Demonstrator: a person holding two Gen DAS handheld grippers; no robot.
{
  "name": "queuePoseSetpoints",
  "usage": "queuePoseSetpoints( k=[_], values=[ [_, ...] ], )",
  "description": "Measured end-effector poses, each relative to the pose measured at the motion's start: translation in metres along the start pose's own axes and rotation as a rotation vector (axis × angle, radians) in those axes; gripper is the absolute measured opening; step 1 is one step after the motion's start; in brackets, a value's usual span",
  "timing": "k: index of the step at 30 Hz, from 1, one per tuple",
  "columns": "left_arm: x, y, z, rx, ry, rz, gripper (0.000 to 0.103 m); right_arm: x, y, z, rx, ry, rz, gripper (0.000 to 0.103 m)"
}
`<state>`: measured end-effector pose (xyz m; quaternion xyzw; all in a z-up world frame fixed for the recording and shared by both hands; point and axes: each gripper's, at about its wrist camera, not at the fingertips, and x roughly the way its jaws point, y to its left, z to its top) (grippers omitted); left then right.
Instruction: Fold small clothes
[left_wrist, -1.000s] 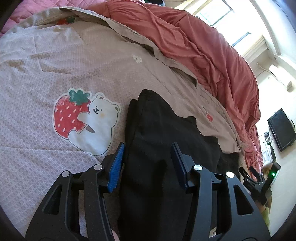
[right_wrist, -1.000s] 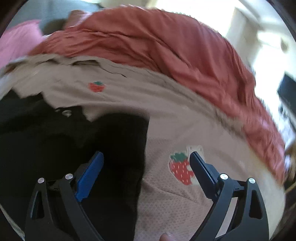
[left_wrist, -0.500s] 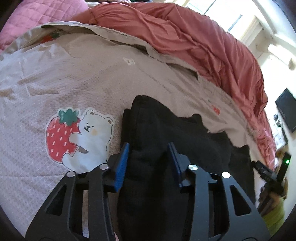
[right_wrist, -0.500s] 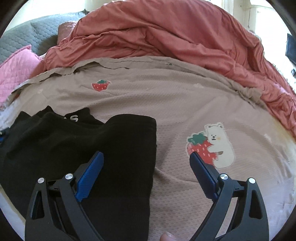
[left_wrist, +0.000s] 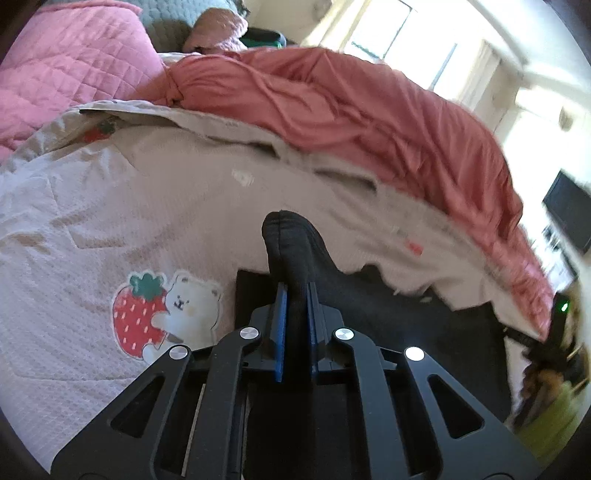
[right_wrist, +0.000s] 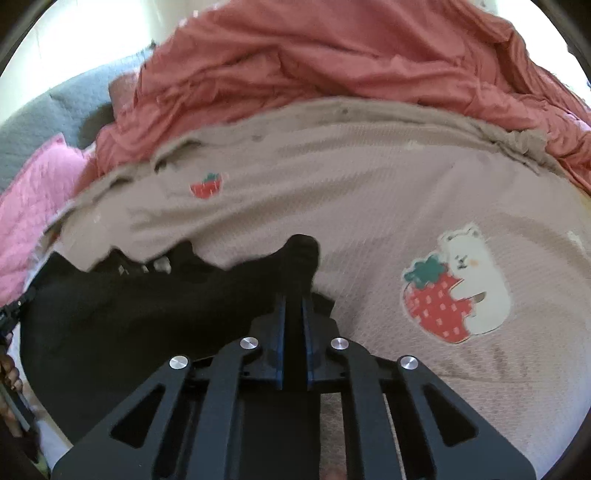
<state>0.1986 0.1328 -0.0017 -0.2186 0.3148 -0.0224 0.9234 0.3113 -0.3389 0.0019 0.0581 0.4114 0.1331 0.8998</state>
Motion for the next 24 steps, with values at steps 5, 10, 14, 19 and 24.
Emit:
queuePoseSetpoints(
  k=[5,10,14,19,24],
  values=[
    [0.0,-0.009,-0.001,0.065,-0.037,0.06,0.003,0.005,0.001,0.004,-0.011,-0.021,-0.046,0.007],
    [0.026,0.003,-0.011,0.047,0.062,0.125,0.004,0.033,0.001,-0.005,-0.026,0.053,-0.122,0.007],
    [0.031,0.008,-0.015,0.036,0.09,0.135,0.004,0.038,0.003,-0.011,-0.038,0.062,-0.163,0.009],
    [0.03,0.007,-0.016,0.052,0.1,0.151,0.006,0.039,0.003,-0.012,-0.045,0.062,-0.195,0.016],
    [0.031,0.006,-0.017,0.055,0.119,0.164,0.007,0.038,0.003,-0.011,-0.048,0.063,-0.224,0.024]
  ],
)
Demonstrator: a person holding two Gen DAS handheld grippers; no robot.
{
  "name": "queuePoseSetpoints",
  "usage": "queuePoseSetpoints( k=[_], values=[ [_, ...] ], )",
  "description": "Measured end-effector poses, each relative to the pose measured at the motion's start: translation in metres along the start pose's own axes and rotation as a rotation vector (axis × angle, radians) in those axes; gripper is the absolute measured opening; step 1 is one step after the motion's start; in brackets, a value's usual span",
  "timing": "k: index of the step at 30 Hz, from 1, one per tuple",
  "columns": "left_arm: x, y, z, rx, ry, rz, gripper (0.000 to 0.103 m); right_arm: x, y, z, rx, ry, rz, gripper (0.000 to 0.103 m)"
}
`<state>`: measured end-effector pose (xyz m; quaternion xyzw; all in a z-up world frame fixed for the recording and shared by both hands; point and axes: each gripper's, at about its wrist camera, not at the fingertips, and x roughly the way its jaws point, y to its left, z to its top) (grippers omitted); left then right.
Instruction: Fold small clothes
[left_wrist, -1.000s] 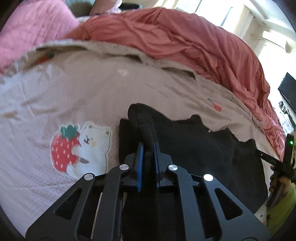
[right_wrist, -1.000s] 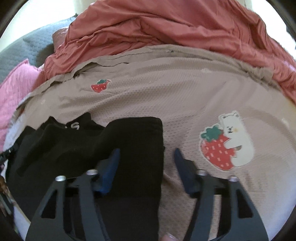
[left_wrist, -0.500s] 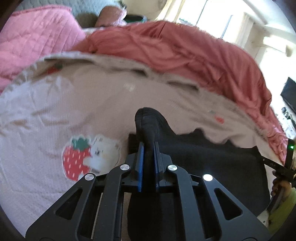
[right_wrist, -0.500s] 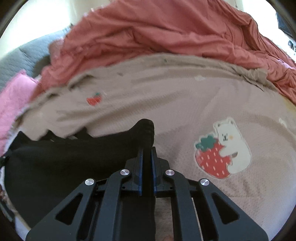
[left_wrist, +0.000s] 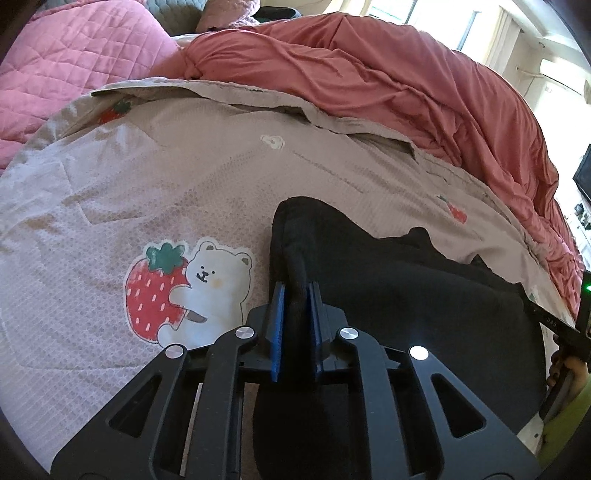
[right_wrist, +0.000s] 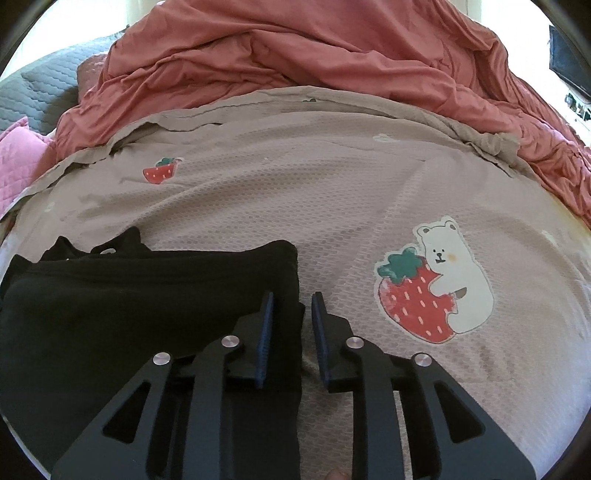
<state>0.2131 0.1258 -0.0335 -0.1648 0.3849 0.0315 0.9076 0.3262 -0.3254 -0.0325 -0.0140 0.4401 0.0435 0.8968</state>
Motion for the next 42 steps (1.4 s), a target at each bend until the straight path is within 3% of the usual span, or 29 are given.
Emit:
queuePoseSetpoints(
  k=[9,12,15,19,34,39,42],
  values=[
    [-0.006,0.0,-0.002,-0.006,-0.004,0.007,0.008,-0.011,-0.004,0.0,0.01,-0.014,-0.021,0.041],
    [-0.01,0.001,-0.002,-0.008,-0.009,0.006,0.008,-0.022,-0.003,-0.002,0.001,-0.033,-0.019,0.059],
    [-0.013,0.001,-0.003,-0.013,-0.016,0.013,0.01,-0.033,0.0,-0.005,-0.02,-0.05,-0.017,0.059],
    [-0.02,0.004,-0.003,-0.032,-0.025,0.009,0.021,-0.051,0.004,-0.011,-0.038,-0.087,-0.006,0.064],
    [-0.058,-0.01,-0.007,-0.011,-0.092,-0.009,0.024,-0.107,0.036,-0.049,-0.134,-0.129,0.103,0.064],
    [-0.065,-0.017,-0.016,0.021,-0.085,-0.014,0.025,-0.113,0.048,-0.06,-0.155,-0.114,0.14,0.064],
    [-0.067,-0.023,-0.024,0.056,-0.064,-0.019,0.03,-0.113,0.054,-0.067,-0.174,-0.098,0.158,0.064]
  ],
)
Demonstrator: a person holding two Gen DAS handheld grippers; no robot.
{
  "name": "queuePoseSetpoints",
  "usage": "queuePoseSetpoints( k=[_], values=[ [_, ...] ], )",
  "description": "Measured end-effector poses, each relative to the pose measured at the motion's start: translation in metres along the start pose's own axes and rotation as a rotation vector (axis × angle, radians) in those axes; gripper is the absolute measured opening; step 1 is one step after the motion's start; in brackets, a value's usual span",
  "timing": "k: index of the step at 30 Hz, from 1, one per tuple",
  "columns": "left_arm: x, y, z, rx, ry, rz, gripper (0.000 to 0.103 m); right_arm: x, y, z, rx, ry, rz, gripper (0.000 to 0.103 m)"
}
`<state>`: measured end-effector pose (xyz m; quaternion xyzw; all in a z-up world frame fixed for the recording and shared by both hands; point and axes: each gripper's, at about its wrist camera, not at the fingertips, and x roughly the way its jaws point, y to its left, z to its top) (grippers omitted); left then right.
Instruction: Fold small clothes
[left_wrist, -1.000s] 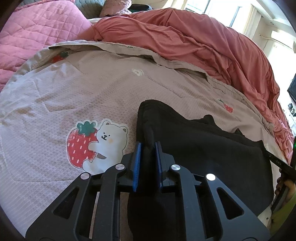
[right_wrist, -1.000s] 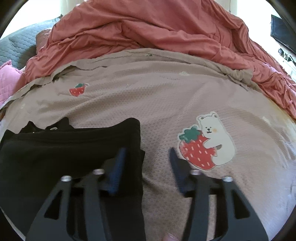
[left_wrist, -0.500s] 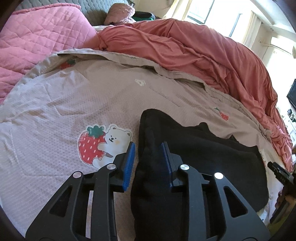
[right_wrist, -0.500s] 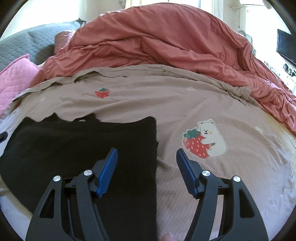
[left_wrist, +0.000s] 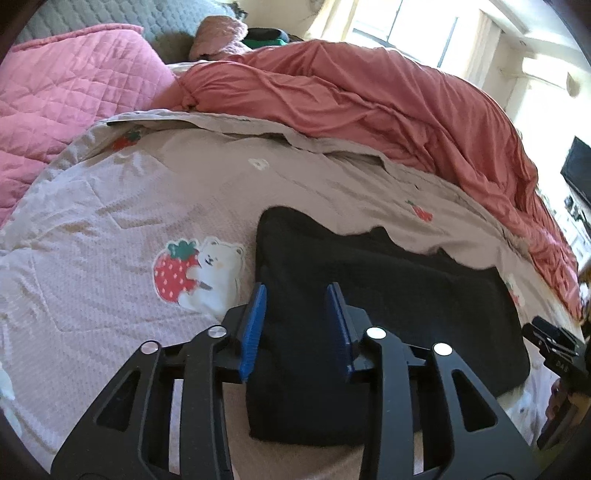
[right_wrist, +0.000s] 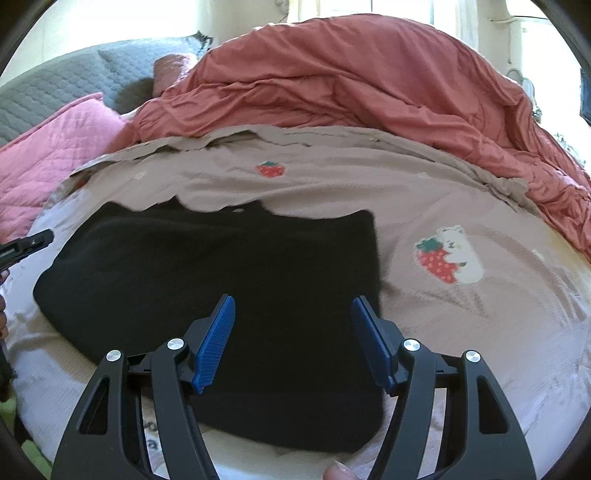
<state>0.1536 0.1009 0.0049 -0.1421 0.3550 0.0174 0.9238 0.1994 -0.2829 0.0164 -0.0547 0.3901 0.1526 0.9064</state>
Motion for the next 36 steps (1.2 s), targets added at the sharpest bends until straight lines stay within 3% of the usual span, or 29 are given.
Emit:
queuePoseSetpoints(
  k=[5,9,13,16,18,20,23,25,30,33,34,36],
  values=[
    [0.004,-0.005,-0.017,0.042,0.066,0.018,0.033,0.006,0.008,-0.012,-0.008,0.047,0.029,0.064],
    [0.015,-0.002,-0.03,0.053,0.144,0.046,0.035,0.021,0.008,-0.026,-0.009,0.134,0.024,0.066],
    [0.021,0.002,-0.034,0.051,0.172,0.062,0.042,0.024,0.013,-0.031,-0.04,0.133,0.007,0.067],
    [0.018,0.005,-0.034,0.042,0.164,0.055,0.042,0.022,0.012,-0.029,-0.028,0.134,0.014,0.068],
    [0.014,0.005,-0.033,0.043,0.153,0.052,0.043,0.017,0.012,-0.028,-0.03,0.119,0.018,0.076],
    [0.011,0.006,-0.032,0.037,0.146,0.043,0.052,0.011,0.012,-0.026,-0.026,0.101,0.023,0.078],
    [0.007,0.006,-0.031,0.032,0.133,0.034,0.055,0.002,0.013,-0.023,-0.019,0.082,0.034,0.078],
    [0.004,0.006,-0.029,0.032,0.119,0.033,0.061,-0.004,0.014,-0.022,-0.02,0.068,0.036,0.086],
    [-0.003,0.007,-0.025,0.027,0.091,0.026,0.075,-0.018,0.022,-0.014,-0.034,0.032,0.05,0.09],
    [-0.007,0.009,-0.023,0.024,0.073,0.032,0.078,-0.025,0.031,-0.01,-0.051,0.013,0.061,0.091],
    [-0.007,0.009,-0.022,0.023,0.07,0.035,0.086,-0.027,0.034,-0.008,-0.058,0.007,0.064,0.091],
    [-0.009,0.01,-0.02,0.019,0.062,0.037,0.09,-0.032,0.042,-0.006,-0.072,-0.008,0.071,0.091]
  ],
)
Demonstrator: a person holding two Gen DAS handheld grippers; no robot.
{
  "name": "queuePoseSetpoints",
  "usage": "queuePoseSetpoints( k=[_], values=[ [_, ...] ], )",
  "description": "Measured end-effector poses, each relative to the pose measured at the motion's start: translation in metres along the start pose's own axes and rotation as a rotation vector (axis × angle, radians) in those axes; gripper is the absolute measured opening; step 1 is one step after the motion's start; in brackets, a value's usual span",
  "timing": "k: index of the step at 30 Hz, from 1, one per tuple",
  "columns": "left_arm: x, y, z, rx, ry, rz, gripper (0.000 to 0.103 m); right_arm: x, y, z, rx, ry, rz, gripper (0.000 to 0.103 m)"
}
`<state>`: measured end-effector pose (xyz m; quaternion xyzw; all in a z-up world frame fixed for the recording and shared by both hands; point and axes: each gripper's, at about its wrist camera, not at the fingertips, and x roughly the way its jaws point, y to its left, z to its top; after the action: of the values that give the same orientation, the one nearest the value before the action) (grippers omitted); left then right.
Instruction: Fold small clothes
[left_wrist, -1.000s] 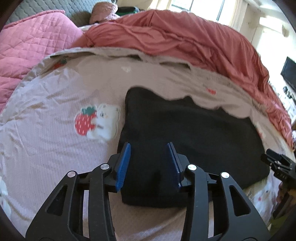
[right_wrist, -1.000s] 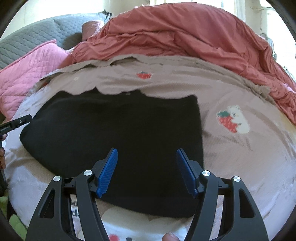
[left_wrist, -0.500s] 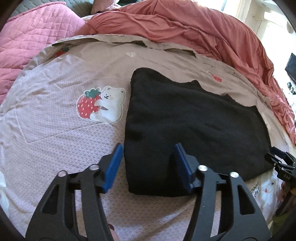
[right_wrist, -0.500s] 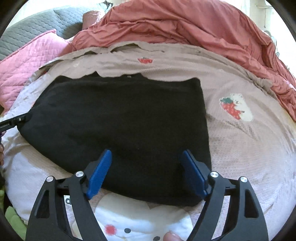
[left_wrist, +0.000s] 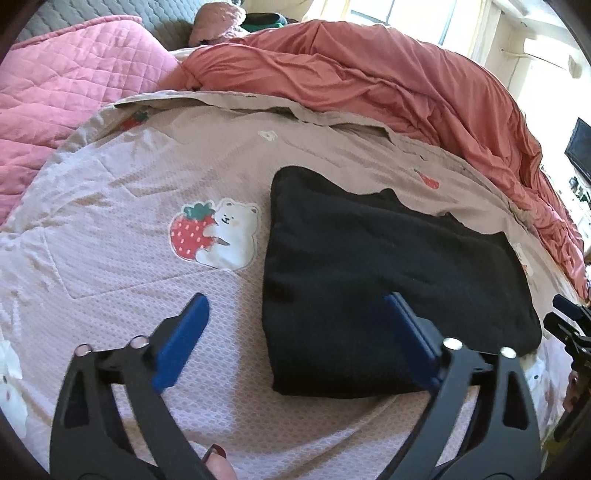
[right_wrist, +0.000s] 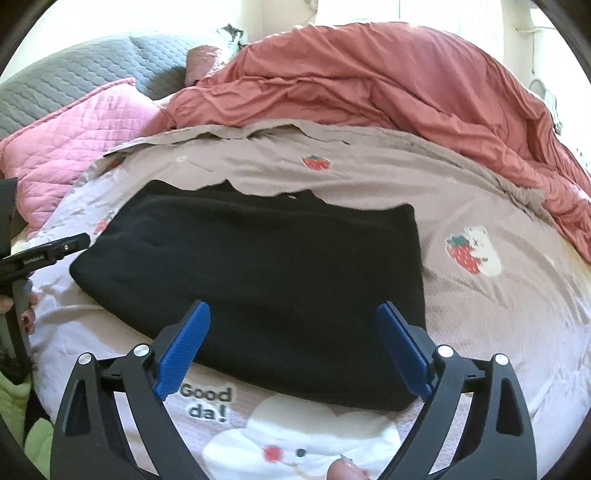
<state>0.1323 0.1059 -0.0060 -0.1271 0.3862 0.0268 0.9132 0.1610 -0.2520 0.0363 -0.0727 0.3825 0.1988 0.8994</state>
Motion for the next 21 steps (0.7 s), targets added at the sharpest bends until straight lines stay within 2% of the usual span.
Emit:
queuePoseSetpoints(
  k=[11,17,21],
  values=[
    [-0.01,0.012,0.004,-0.032,-0.03,0.011,0.091,0.0,0.053,0.009,-0.083,-0.017,0.073,0.092],
    [-0.012,0.022,0.006,-0.065,-0.038,0.017,0.092,0.011,0.096,0.009,-0.159,0.0,0.127,0.092],
    [-0.012,0.029,0.008,-0.079,-0.044,0.048,0.093,0.019,0.122,0.009,-0.21,0.008,0.15,0.092]
  ],
)
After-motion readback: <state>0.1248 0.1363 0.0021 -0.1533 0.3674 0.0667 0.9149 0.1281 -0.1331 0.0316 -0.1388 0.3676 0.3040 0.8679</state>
